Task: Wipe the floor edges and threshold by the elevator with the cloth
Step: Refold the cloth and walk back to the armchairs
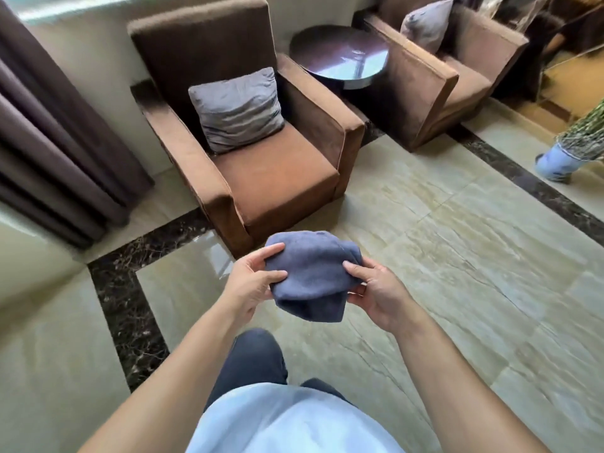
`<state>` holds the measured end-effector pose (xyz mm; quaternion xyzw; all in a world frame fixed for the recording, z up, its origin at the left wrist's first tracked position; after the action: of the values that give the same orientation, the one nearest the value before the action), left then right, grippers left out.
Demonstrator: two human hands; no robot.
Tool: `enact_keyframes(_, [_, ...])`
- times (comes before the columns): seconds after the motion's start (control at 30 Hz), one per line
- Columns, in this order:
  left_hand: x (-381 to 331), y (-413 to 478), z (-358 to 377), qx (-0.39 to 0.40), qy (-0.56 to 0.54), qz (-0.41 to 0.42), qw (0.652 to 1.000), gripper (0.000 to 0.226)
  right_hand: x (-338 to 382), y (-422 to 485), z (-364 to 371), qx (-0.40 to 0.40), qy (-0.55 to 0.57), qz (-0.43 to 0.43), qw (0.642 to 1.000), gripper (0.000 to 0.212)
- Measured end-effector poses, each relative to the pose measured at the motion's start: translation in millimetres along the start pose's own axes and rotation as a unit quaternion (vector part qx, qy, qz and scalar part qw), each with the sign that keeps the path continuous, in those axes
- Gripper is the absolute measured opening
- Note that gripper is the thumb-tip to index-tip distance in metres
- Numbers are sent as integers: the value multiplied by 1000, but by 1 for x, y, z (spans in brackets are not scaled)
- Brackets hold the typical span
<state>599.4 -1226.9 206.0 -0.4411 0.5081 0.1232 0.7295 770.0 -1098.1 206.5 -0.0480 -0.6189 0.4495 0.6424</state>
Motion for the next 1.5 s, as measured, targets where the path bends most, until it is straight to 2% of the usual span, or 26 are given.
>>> enact_keyframes(0.27, [-107, 221, 134, 88, -11, 7, 996, 54, 152, 195, -45, -82, 67, -33, 994, 23])
enact_keyframes(0.43, [-167, 352, 230, 149, 7, -34, 988, 54, 247, 303, -87, -137, 96, -4, 986, 24])
enact_keyframes(0.57, [-219, 434, 314, 159, 48, -39, 985, 54, 330, 373, -130, -168, 99, -1, 981, 25])
enact_keyframes(0.7, [-246, 517, 395, 180, 65, -62, 980, 51, 392, 452, -180, -167, 142, -3, 976, 26])
enact_keyframes(0.87, [-276, 624, 500, 130, 41, -46, 990, 51, 477, 572, -247, -135, 119, -1, 984, 30])
enact_keyframes(1.03, [-305, 689, 574, 50, 6, -65, 997, 51, 580, 660, -290, -101, -13, 43, 994, 19])
enact_keyframes(1.33, [-349, 795, 589, -87, -72, -63, 992, 54, 662, 807, -263, -2, -84, 101, 991, 21])
enact_keyframes(1.5, [-359, 885, 593, -121, -69, -57, 989, 52, 700, 886, -245, 20, -134, 116, 984, 19])
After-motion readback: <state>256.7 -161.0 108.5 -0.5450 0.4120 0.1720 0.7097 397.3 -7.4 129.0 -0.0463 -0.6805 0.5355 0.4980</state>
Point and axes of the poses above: each hand's wrist, its own y-axis towards the middle knuckle, its own z-axis out of the palm, x = y × z, the point moved 6 cm from there along y, towards the middle knuckle, and after that the axes turned 5 degrees about -x, right-handed, at the moved point
